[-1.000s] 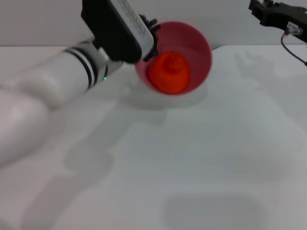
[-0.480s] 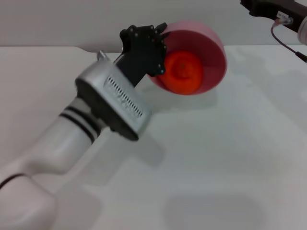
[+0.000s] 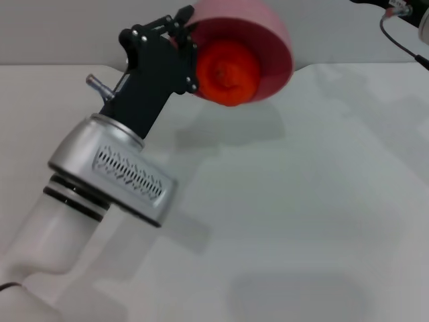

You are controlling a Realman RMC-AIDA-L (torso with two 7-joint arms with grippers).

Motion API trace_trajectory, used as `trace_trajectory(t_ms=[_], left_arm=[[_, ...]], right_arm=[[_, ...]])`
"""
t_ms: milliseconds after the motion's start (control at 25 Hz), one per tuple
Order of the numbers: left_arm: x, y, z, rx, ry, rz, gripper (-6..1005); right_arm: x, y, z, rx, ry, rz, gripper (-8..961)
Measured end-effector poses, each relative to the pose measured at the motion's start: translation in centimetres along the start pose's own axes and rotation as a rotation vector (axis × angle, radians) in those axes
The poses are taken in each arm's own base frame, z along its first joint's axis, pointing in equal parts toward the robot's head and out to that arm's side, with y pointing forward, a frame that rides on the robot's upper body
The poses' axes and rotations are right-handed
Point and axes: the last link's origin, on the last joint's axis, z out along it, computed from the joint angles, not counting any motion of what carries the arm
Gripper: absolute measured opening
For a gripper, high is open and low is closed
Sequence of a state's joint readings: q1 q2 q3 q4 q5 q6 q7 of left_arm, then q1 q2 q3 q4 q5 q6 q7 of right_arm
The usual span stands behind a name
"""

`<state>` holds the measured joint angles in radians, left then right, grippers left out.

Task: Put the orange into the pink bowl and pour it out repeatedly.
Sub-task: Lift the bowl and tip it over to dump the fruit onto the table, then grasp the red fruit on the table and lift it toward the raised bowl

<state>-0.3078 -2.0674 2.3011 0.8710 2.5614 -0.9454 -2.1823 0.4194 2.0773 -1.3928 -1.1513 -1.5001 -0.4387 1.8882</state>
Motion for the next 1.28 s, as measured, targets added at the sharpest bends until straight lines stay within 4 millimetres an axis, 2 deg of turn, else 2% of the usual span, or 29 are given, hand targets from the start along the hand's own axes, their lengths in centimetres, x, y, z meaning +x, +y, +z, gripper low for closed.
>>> trace_trajectory(t_ms=[240, 720, 880, 960, 1120, 1280], left_arm=[[0.9, -0.4, -1.3, 0.073, 0.06, 0.058, 41], [1.0, 0.0, -1.2, 0.046, 0.069, 0.099, 41], [0.2, 0.9, 0.5, -0.054, 0.013, 0.073, 41], [-0.4, 1.0, 1.9, -0.105, -0.029, -0.001, 41], [-1.7, 0.3, 5.3, -0.178, -0.151, -0.206, 41], [-2.7, -0.4, 8.5, -0.256, -0.301, -0.318, 41]], right_arm=[[-0.3, 0.3, 0.1, -0.011, -0.006, -0.006, 343], [-0.8, 0.9, 0.5, -0.028, -0.015, -0.011, 344], [-0.7, 0.9, 0.6, -0.03, -0.011, -0.012, 343], [-0.7, 0.9, 0.6, -0.029, -0.01, -0.011, 344], [-0.3, 0.4, 0.3, -0.014, -0.003, -0.003, 344], [0.3, -0.2, -0.1, 0.002, 0.007, 0.004, 343]])
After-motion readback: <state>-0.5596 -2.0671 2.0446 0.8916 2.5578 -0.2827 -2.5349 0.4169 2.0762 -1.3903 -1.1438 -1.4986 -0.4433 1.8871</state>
